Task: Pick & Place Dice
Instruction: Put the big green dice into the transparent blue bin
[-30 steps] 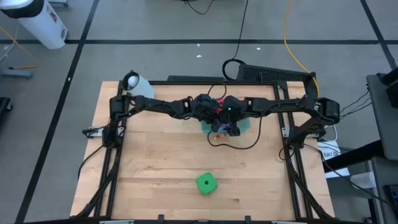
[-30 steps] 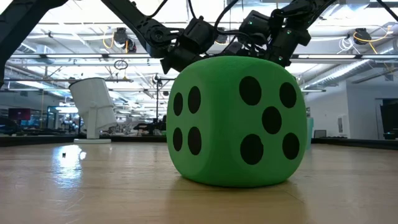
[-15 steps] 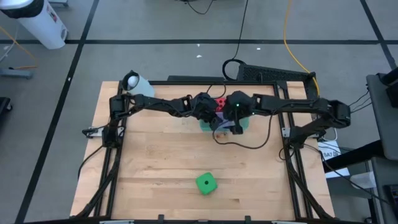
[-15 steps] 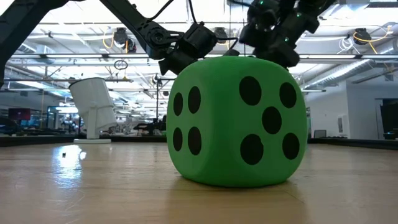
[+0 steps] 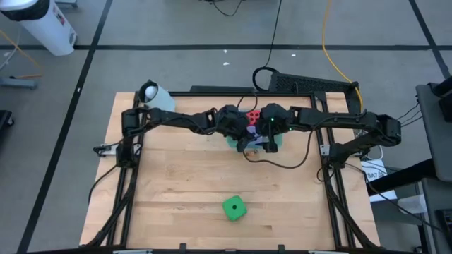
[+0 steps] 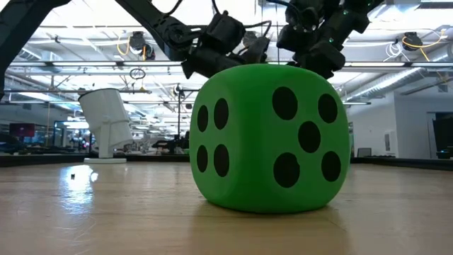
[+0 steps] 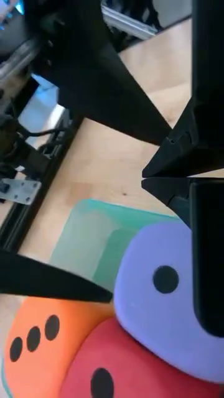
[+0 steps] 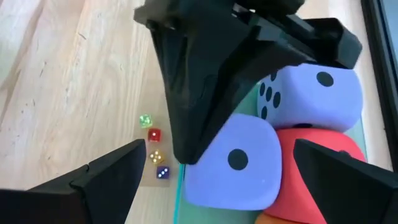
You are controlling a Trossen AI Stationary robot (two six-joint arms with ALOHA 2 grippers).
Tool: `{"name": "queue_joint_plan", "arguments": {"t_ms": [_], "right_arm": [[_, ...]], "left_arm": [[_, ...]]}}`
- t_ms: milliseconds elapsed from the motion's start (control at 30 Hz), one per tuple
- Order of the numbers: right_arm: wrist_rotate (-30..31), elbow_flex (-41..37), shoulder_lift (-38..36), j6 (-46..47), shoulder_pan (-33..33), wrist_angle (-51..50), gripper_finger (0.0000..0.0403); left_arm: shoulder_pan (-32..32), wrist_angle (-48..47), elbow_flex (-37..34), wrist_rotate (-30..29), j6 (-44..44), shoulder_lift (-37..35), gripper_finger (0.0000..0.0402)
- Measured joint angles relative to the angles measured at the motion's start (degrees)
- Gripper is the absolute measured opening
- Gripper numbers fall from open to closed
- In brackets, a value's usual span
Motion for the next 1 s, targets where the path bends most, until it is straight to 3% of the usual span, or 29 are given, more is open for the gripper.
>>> {"name": "queue_joint_plan", "arguments": {"t_ms": [233, 400, 533, 733, 867, 1000], "right_arm": [[-0.1, 0.0, -0.8, -0.1, 0.0, -0.9, 0.0395], [-0.1, 0.0, -2.6, 1.2, 0.0, -3.1, 0.0394], [-0.6, 0.0, -3.6, 3.1, 0.0, -5.4, 0.0393], [-9.9, 0.0, -3.5, 5.0, 0.7, -4.6, 0.0393], [-10.8, 0.0, -3.1, 5.1, 2.8, -1.9, 0.0393], [-10.8, 0.0, -3.1, 4.9, 5.6, 3.6, 0.0393]], "left_arm": [[-1.5, -10.9, -0.5, -2.8, 8.1, -5.6, 0.0001], [-4.2, -16.6, -5.0, -7.0, 14.1, -15.8, 0.0001], [-6.2, -13.1, -14.5, -11.0, 14.4, -27.6, 0.0001], [-6.4, -2.0, -33.8, -13.4, 7.6, -45.8, 0.0001], [-7.1, 4.6, -45.8, -17.5, 3.9, -52.9, 0.0001], [-7.2, 12.4, -53.3, -18.7, 0.3, -55.6, 0.0000]]}}
